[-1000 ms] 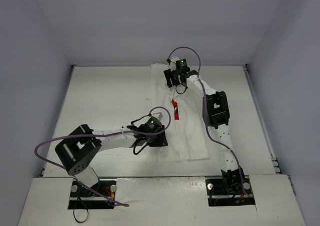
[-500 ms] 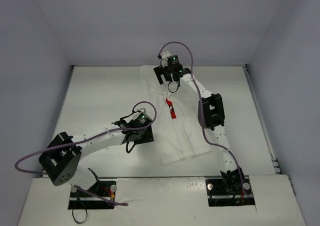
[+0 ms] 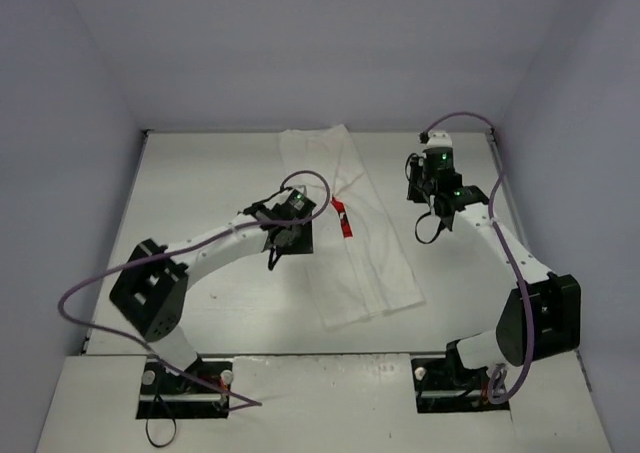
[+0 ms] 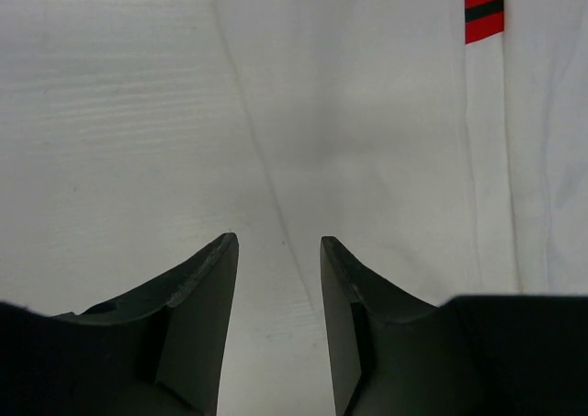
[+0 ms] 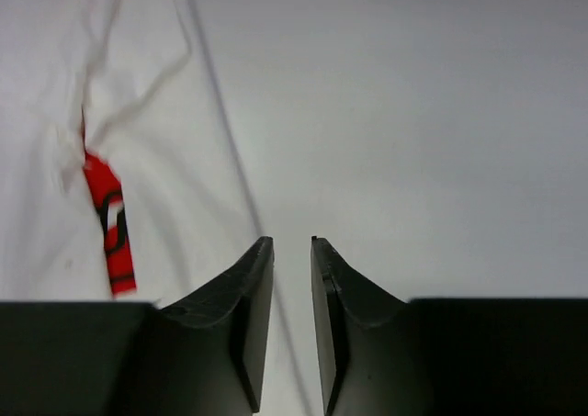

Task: Fold and stack the t-shirts
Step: Rotate the tshirt 90 degrees, then grab the bottom of the folded rectangular tshirt with both arms, then fold the folded rectangular tshirt in 1/3 of the way

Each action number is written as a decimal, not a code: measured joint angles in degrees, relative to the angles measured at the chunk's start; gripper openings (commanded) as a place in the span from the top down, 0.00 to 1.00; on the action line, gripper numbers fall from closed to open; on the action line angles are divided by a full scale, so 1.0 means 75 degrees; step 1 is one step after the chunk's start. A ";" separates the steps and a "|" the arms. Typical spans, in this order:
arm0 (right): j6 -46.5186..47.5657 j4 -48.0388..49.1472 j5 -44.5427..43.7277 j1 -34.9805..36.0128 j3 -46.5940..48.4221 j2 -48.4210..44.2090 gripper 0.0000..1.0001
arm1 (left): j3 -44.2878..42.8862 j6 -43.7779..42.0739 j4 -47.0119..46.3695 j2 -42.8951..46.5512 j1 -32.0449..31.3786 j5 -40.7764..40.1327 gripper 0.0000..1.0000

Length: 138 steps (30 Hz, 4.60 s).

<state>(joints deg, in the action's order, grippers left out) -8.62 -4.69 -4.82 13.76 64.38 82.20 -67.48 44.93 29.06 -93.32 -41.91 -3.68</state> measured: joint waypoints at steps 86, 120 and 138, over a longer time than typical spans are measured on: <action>-0.4505 -0.0633 0.0833 0.4175 -0.5158 -0.2304 0.58 | 0.4014 0.1335 -0.0607 0.2138 -0.0326 0.2214 0.70; -0.5653 -0.1220 0.0617 0.4699 -0.5325 -0.2703 1.00 | 0.3730 0.0735 0.0303 0.2825 -0.0326 0.2171 1.00; -0.4344 -0.3535 -0.0333 0.4665 -0.1662 -0.0945 1.00 | 0.1214 -0.0326 0.2002 0.2568 0.0783 0.1924 1.00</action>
<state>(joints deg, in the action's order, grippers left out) -41.20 -31.20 -7.32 48.75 51.92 75.11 -58.37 42.48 44.07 -74.05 -36.04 10.75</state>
